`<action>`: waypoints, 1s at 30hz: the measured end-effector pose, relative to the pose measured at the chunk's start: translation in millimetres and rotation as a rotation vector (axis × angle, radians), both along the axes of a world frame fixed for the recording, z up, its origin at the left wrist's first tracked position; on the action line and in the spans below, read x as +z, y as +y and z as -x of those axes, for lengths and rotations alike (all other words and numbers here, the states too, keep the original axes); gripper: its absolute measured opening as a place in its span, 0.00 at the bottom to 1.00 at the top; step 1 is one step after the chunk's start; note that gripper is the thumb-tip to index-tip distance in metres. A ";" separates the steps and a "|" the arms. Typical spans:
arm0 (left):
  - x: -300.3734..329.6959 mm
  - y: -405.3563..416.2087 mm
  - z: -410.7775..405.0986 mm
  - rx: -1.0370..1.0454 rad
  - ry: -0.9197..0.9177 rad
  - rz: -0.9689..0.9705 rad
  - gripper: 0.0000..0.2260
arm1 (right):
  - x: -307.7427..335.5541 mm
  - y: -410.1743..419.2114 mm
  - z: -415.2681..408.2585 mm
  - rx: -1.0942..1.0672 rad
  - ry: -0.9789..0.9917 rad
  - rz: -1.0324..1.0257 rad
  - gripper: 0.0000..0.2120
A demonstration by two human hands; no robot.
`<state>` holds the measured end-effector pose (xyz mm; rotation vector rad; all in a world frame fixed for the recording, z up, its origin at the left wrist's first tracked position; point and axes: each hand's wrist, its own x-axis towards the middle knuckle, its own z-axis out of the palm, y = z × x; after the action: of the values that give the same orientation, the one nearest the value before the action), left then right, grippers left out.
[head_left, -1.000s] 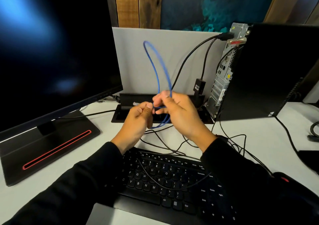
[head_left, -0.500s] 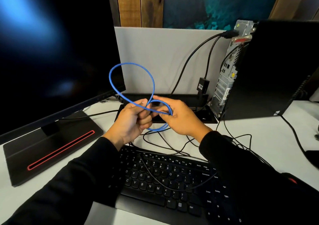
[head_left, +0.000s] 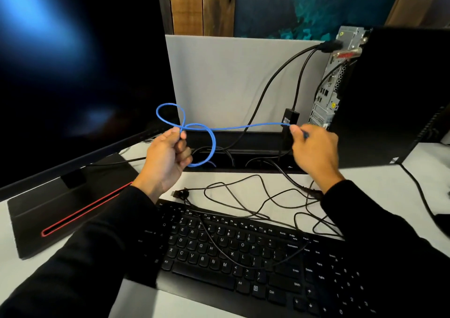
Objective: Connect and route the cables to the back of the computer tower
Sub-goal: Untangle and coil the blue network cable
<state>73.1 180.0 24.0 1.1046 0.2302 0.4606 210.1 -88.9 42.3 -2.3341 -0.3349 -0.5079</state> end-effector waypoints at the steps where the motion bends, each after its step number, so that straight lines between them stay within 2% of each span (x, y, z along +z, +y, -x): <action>1: 0.0 -0.2 0.1 0.017 0.008 0.004 0.16 | -1.1 -6.8 -4.5 -0.086 0.076 0.014 0.21; 6: 4.9 -1.4 2.1 0.113 0.048 0.055 0.21 | 0.6 -23.2 -12.8 -0.253 0.210 0.127 0.16; 12: -2.5 7.2 -0.4 0.242 0.076 -0.094 0.18 | 0.3 -38.7 -16.7 -0.286 0.222 0.220 0.16; 16: -7.7 14.4 -1.9 0.176 0.042 -0.198 0.09 | -4.2 -48.1 -19.0 -0.250 0.251 0.263 0.18; 21: -6.9 10.2 2.5 -0.088 0.067 -0.209 0.16 | -18.0 -47.3 -11.7 -0.135 0.306 0.324 0.18; 24: -7.0 7.0 2.3 -0.146 0.022 -0.203 0.17 | -20.2 -45.4 -6.6 -0.105 0.306 0.355 0.15; 28: -6.8 6.9 4.1 -0.179 -0.033 -0.191 0.20 | -13.6 -40.7 -7.3 -0.107 0.295 0.288 0.08; 30: -7.9 7.8 6.1 -0.212 -0.035 -0.224 0.19 | -10.8 -39.4 -10.8 -0.088 0.271 0.191 0.08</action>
<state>67.0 187.8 16.0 1.3235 0.0292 0.3202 221.0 -128.2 31.5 -2.5722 -0.1587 -0.2027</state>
